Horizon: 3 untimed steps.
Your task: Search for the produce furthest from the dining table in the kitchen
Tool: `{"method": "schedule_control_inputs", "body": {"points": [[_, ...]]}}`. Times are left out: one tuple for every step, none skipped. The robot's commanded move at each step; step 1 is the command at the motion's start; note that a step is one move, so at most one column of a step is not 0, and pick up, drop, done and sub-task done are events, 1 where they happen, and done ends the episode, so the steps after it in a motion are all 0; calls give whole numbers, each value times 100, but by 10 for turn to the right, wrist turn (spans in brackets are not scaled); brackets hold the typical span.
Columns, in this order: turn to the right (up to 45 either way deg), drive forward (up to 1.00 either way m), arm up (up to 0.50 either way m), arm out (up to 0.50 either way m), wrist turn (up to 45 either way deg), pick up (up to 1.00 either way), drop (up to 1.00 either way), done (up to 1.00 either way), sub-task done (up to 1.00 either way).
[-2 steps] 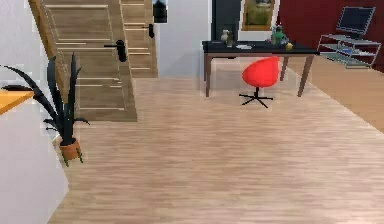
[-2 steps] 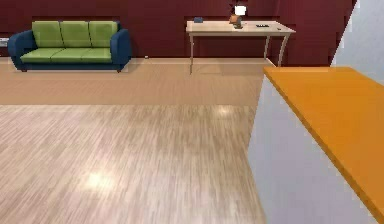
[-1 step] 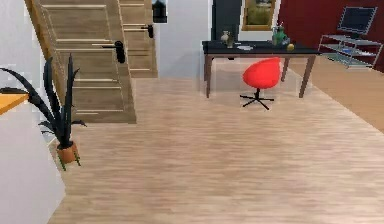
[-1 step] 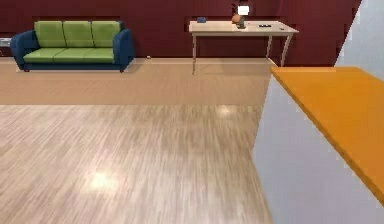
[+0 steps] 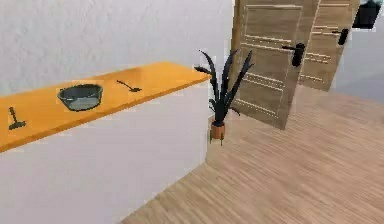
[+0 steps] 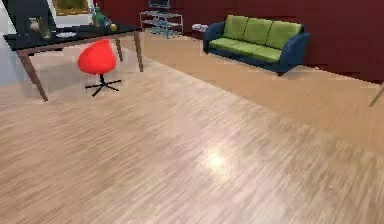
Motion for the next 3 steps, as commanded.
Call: {"method": "schedule_control_inputs", "body": {"points": [[-360, 0, 0, 0, 0, 0, 0, 0, 0], [0, 40, 0, 0, 0, 0, 0, 0, 0], [-450, 0, 0, 0, 0, 0, 0, 0, 0]]}}
